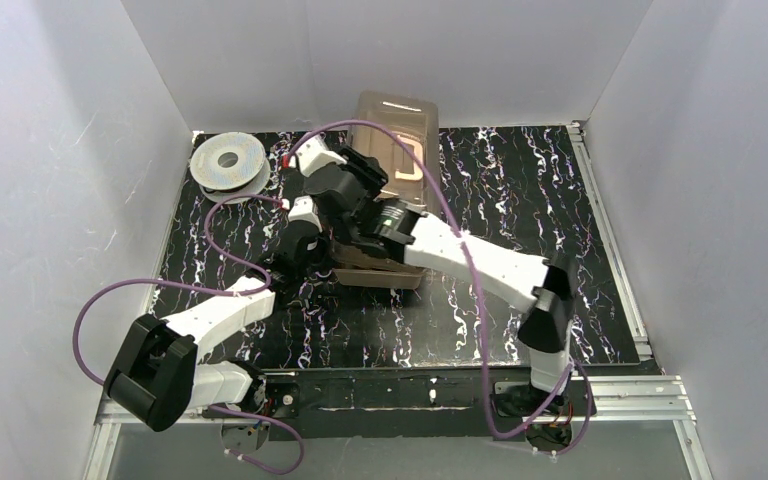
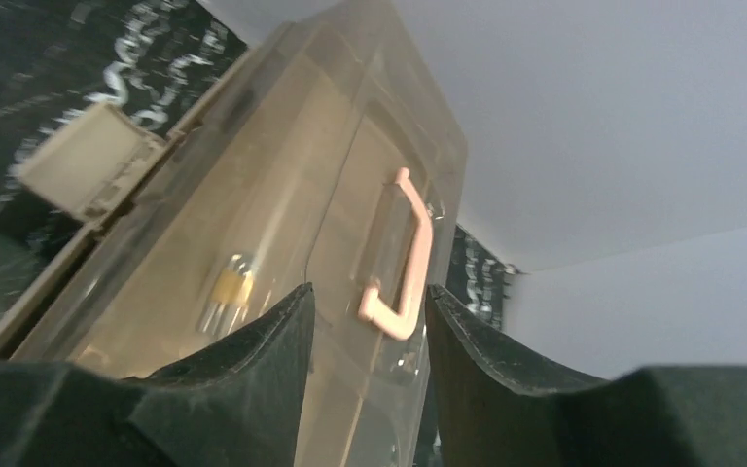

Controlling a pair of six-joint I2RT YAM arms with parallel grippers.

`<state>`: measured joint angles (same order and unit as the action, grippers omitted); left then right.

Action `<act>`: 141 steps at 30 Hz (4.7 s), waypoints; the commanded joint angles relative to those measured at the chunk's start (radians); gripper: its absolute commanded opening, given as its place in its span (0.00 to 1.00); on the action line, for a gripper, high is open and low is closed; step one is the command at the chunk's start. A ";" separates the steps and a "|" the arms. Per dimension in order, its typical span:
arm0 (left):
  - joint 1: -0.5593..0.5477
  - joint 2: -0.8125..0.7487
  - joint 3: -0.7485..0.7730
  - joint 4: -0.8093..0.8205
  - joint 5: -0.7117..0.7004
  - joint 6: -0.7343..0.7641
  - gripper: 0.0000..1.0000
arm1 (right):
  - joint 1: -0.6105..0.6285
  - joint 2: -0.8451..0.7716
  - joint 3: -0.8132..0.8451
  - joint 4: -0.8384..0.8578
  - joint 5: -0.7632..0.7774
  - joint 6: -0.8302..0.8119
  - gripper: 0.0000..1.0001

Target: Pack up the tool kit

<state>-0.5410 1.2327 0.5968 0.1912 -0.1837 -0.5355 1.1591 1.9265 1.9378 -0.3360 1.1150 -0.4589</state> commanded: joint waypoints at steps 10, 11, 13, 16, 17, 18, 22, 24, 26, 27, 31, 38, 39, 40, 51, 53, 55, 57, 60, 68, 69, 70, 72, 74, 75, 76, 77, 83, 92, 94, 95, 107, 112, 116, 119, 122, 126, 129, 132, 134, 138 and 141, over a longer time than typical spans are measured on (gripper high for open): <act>-0.002 -0.012 -0.047 0.026 0.139 0.022 0.00 | -0.126 -0.492 -0.172 -0.197 -0.465 0.548 0.59; -0.002 -0.008 -0.051 0.044 0.160 0.022 0.00 | -0.156 -0.516 -0.198 -0.215 -0.516 0.588 0.60; -0.005 0.000 -0.059 0.078 0.220 0.011 0.00 | -0.234 -0.582 -0.282 -0.232 -0.620 0.663 0.62; -0.035 0.007 -0.058 0.118 0.265 -0.007 0.00 | -0.361 -0.666 -0.410 -0.232 -0.781 0.752 0.64; -0.052 0.005 -0.049 0.114 0.266 -0.014 0.03 | -0.399 -0.690 -0.448 -0.233 -0.832 0.775 0.65; -0.076 0.000 -0.040 0.109 0.263 -0.019 0.06 | -0.438 -0.708 -0.496 -0.235 -0.877 0.795 0.67; -0.147 -0.048 0.015 0.040 0.254 -0.008 0.21 | -0.507 -0.746 -0.573 -0.244 -0.959 0.824 0.73; -0.165 -0.076 0.036 0.006 0.279 0.004 0.30 | -0.525 -0.755 -0.598 -0.243 -0.985 0.835 0.74; -0.172 -0.103 0.058 -0.051 0.290 0.004 0.41 | -0.546 -0.760 -0.617 -0.234 -1.024 0.845 0.76; -0.174 -0.120 0.065 -0.088 0.277 -0.005 0.46 | -0.556 -0.762 -0.624 -0.227 -1.039 0.849 0.76; -0.169 -0.221 0.102 -0.341 0.078 -0.078 0.58 | -0.580 -0.753 -0.635 -0.212 -1.085 0.857 0.77; -0.111 -0.366 0.146 -0.574 -0.083 -0.169 0.65 | -0.606 -0.726 -0.641 -0.209 -1.108 0.859 0.82; -0.091 -0.382 0.144 -0.580 -0.083 -0.172 0.69 | -0.612 -0.723 -0.639 -0.208 -1.134 0.857 0.82; -0.062 -0.393 0.138 -0.574 -0.067 -0.172 0.73 | -0.617 -0.719 -0.635 -0.208 -1.146 0.854 0.82; 0.227 -0.256 0.044 -0.282 0.309 -0.286 0.69 | -0.689 -0.663 -0.576 -0.192 -1.227 0.828 0.80; 0.279 -0.193 0.026 -0.218 0.351 -0.318 0.60 | -0.698 -0.664 -0.584 -0.172 -1.231 0.830 0.81; 0.319 -0.108 0.019 -0.139 0.387 -0.347 0.51 | -0.707 -0.658 -0.589 -0.156 -1.232 0.832 0.80; 0.352 -0.022 0.024 -0.082 0.413 -0.371 0.37 | -0.719 -0.644 -0.587 -0.148 -1.241 0.838 0.80; 0.386 0.117 0.052 -0.010 0.451 -0.389 0.04 | -0.739 -0.614 -0.580 -0.132 -1.288 0.852 0.80; 0.403 0.474 0.201 0.125 0.558 -0.434 0.00 | -0.799 -0.484 -0.508 -0.104 -1.436 0.887 0.82; 0.403 0.509 0.216 0.156 0.580 -0.447 0.00 | -0.800 -0.464 -0.491 -0.111 -1.435 0.887 0.82; 0.403 0.543 0.228 0.190 0.605 -0.462 0.00 | -0.800 -0.444 -0.477 -0.115 -1.432 0.888 0.82; 0.403 0.611 0.252 0.266 0.658 -0.499 0.00 | -0.802 -0.407 -0.454 -0.117 -1.430 0.893 0.82; 0.403 0.673 0.283 0.325 0.708 -0.534 0.00 | -0.804 -0.376 -0.447 -0.104 -1.446 0.903 0.81; 0.402 0.705 0.303 0.348 0.741 -0.551 0.00 | -0.804 -0.363 -0.449 -0.093 -1.459 0.910 0.81; 0.402 0.734 0.322 0.376 0.775 -0.573 0.00 | -0.805 -0.351 -0.454 -0.082 -1.470 0.920 0.80; 0.402 0.757 0.335 0.408 0.799 -0.600 0.00 | -0.806 -0.342 -0.461 -0.071 -1.477 0.927 0.80; 0.400 0.810 0.354 0.593 0.886 -0.738 0.00 | -0.815 -0.321 -0.499 -0.013 -1.513 0.944 0.78; 0.356 0.660 0.322 0.575 0.864 -0.714 0.00 | -0.815 -0.286 -0.493 -0.024 -1.556 0.939 0.76; 0.345 0.619 0.329 0.523 0.849 -0.681 0.00 | -0.816 -0.280 -0.488 -0.034 -1.559 0.937 0.75; 0.340 0.602 0.335 0.500 0.843 -0.666 0.00 | -0.815 -0.277 -0.486 -0.040 -1.556 0.936 0.75; 0.261 0.545 0.477 0.199 0.773 -0.488 0.00 | -0.799 -0.248 -0.463 -0.113 -1.505 0.893 0.73; 0.254 0.481 0.387 0.380 0.762 -0.528 0.00 | -0.799 -0.254 -0.468 -0.115 -1.503 0.889 0.73; 0.259 0.470 0.343 0.495 0.768 -0.586 0.00 | -0.799 -0.255 -0.469 -0.113 -1.514 0.889 0.73; 0.269 0.467 0.295 0.585 0.757 -0.633 0.00 | -0.799 -0.263 -0.476 -0.110 -1.512 0.888 0.73; 0.289 0.486 0.248 0.696 0.765 -0.695 0.00 | -0.799 -0.271 -0.482 -0.107 -1.511 0.886 0.73; 0.314 0.547 0.192 0.909 0.779 -0.805 0.00 | -0.799 -0.275 -0.484 -0.105 -1.516 0.887 0.73; 0.332 0.618 0.161 1.089 0.778 -0.895 0.00 | -0.799 -0.277 -0.484 -0.105 -1.521 0.887 0.73; 0.342 0.668 0.150 1.164 0.777 -0.932 0.00 | -0.799 -0.281 -0.482 -0.106 -1.520 0.887 0.73; 0.345 0.691 0.150 1.204 0.780 -0.959 0.00 | -0.799 -0.281 -0.481 -0.110 -1.518 0.887 0.73; 0.347 0.672 0.156 1.227 0.789 -0.969 0.00 | -0.799 -0.285 -0.481 -0.112 -1.515 0.887 0.73; 0.353 0.635 0.148 1.228 0.786 -0.969 0.00 | -0.799 -0.285 -0.479 -0.112 -1.515 0.887 0.73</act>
<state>-0.1827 1.9720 0.7258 1.1842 0.5380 -1.4435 0.3290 1.6501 1.4605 -0.4175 -0.3695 0.4450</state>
